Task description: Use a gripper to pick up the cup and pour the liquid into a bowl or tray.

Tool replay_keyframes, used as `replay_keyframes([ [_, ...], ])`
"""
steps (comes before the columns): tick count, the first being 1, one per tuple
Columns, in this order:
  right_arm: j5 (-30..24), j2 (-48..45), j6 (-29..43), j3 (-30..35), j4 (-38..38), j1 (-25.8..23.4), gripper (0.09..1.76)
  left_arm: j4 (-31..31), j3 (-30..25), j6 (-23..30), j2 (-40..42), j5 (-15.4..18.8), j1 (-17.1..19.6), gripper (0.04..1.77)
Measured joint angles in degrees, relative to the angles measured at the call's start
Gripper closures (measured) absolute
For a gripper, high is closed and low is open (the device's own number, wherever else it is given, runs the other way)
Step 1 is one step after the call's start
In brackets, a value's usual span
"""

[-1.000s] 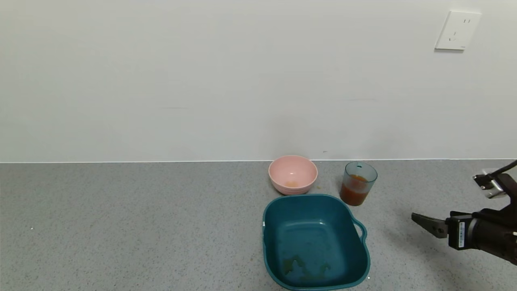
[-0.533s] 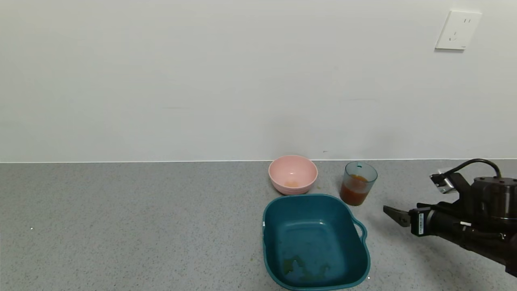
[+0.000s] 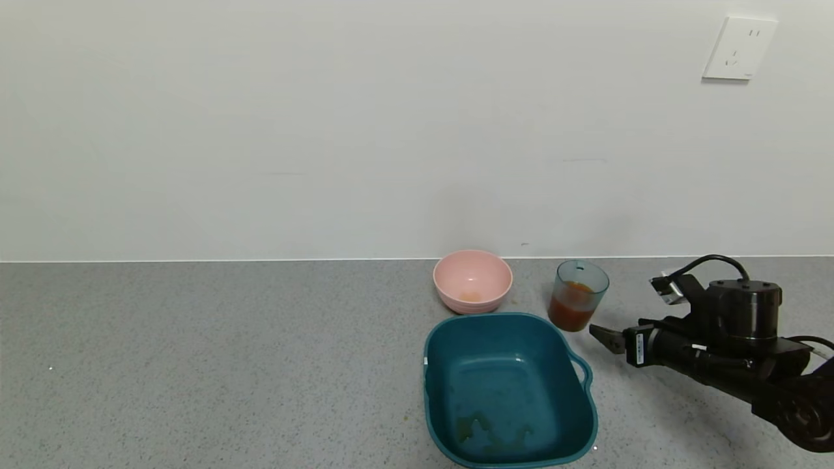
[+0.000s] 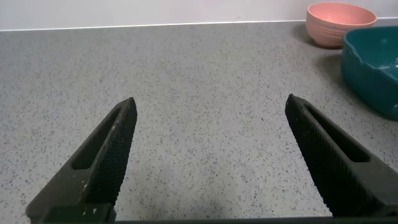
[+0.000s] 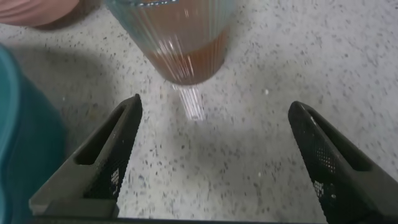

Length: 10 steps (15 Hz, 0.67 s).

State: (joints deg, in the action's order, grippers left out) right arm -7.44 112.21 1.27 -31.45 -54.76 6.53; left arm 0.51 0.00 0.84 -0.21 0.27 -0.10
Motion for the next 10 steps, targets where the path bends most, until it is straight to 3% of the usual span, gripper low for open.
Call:
replay_keyframes([
  [10,-0.24,10.22,-2.23,-1.82,-13.54,1.43,0.14,0.0,0.0,0.0,0.02,0.0,0.0,0.09],
])
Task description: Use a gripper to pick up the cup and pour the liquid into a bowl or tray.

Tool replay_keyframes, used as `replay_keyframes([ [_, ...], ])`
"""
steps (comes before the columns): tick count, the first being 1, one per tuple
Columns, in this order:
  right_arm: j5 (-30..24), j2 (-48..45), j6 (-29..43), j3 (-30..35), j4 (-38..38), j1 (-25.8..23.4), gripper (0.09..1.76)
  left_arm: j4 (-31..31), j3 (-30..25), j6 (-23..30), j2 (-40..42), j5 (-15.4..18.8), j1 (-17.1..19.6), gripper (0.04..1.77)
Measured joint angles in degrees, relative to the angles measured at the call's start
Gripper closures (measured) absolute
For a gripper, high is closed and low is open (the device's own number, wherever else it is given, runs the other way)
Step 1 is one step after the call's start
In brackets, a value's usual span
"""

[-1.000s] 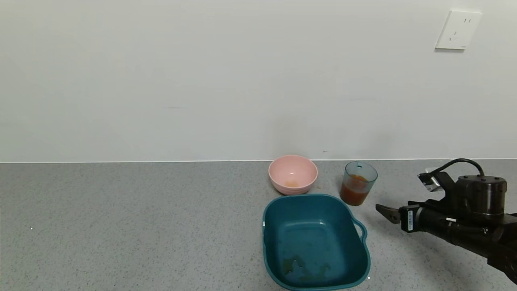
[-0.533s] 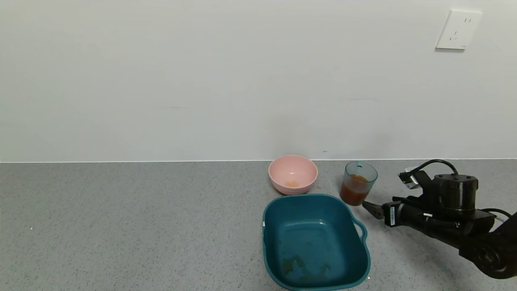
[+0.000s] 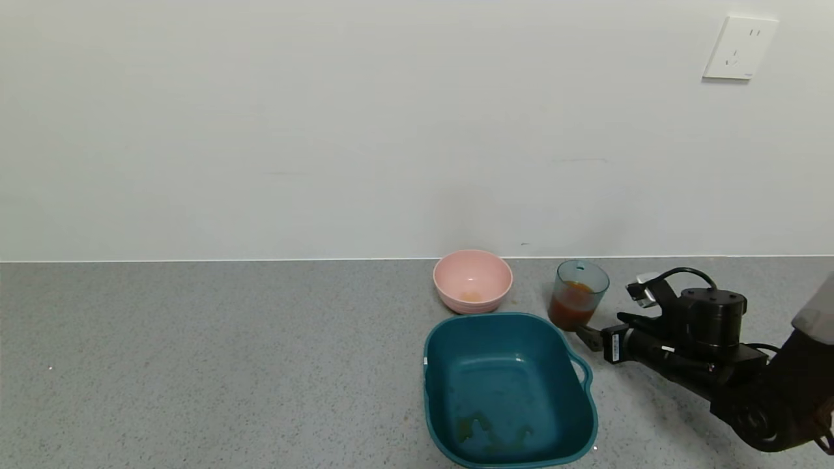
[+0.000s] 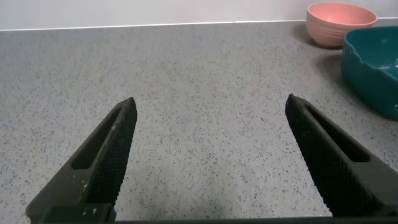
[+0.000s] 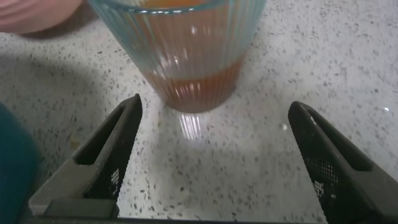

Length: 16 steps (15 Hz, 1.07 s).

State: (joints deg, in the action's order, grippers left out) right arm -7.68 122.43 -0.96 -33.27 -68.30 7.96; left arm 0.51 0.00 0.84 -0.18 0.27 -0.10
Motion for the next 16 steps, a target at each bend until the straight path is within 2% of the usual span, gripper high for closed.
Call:
replay_keyframes([
  [16,0.44,7.29,0.26,-6.52,-6.94,1.68,0.14,0.0,0.0,0.01,0.0,0.0,0.0,0.09],
])
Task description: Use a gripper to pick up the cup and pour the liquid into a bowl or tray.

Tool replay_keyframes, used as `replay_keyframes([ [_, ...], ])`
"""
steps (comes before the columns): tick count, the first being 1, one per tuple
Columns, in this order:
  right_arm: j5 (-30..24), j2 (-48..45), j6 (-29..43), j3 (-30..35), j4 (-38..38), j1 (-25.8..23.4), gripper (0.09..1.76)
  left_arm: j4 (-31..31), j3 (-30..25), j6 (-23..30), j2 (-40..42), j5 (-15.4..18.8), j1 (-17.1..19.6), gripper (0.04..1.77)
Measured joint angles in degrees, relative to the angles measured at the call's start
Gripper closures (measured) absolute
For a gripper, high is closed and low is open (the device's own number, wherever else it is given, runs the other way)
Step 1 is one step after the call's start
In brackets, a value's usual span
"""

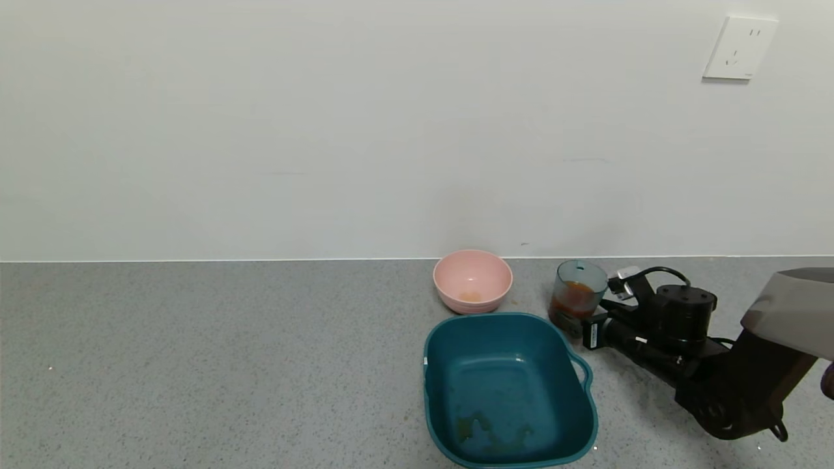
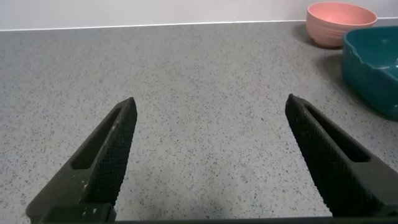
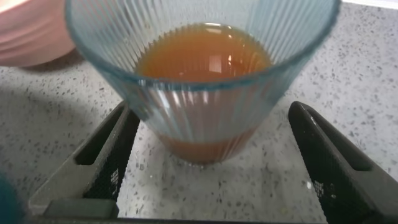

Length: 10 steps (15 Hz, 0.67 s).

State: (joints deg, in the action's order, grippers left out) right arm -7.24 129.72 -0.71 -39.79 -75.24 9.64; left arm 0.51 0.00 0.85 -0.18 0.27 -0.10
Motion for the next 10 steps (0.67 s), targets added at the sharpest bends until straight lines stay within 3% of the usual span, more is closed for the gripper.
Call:
replay_keyframes([
  [10,0.79,3.06,0.05,-3.6,-3.23,0.27,0.14,0.0,0.0,0.0,0.0,0.0,0.0,0.09],
])
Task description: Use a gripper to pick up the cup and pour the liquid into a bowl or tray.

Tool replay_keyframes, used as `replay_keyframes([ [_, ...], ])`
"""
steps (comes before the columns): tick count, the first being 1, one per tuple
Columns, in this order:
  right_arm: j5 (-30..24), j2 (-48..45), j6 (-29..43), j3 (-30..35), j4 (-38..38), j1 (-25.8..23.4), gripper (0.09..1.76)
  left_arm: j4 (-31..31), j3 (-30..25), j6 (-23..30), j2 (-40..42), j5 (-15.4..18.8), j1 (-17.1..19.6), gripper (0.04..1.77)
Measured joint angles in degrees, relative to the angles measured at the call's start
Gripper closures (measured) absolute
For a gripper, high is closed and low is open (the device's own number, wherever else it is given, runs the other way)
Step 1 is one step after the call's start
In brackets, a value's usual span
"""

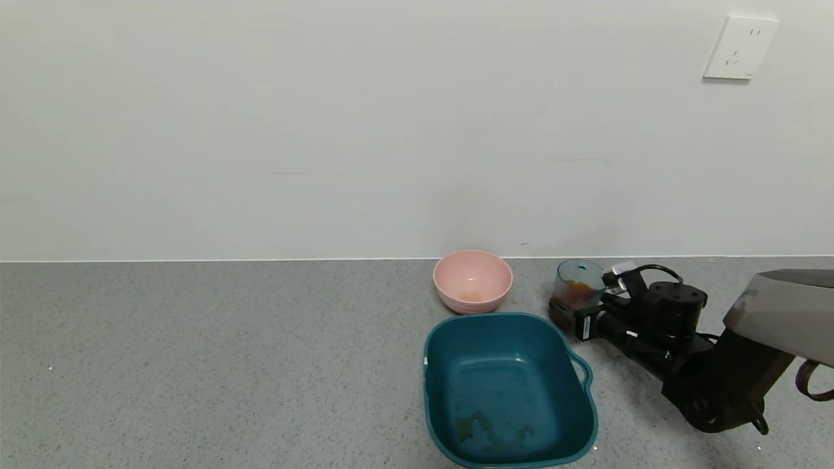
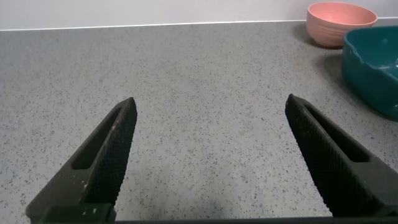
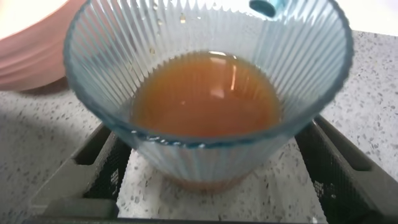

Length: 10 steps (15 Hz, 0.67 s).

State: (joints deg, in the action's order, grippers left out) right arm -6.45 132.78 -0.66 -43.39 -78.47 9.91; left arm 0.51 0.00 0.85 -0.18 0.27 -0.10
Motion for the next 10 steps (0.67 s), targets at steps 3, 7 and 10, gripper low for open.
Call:
replay_keyframes([
  [3,0.85,0.96,-0.02,-1.01,-1.35,0.01,0.14,0.0,0.0,-0.01,0.0,0.0,0.0,0.09],
  [7,1.05,1.49,0.04,-1.56,-2.18,0.04,0.14,0.0,0.0,-0.01,-0.02,0.0,0.0,0.09],
  [10,1.22,1.65,0.06,-1.95,-2.23,-0.02,0.14,-0.02,0.0,0.0,0.0,0.0,0.0,0.09],
])
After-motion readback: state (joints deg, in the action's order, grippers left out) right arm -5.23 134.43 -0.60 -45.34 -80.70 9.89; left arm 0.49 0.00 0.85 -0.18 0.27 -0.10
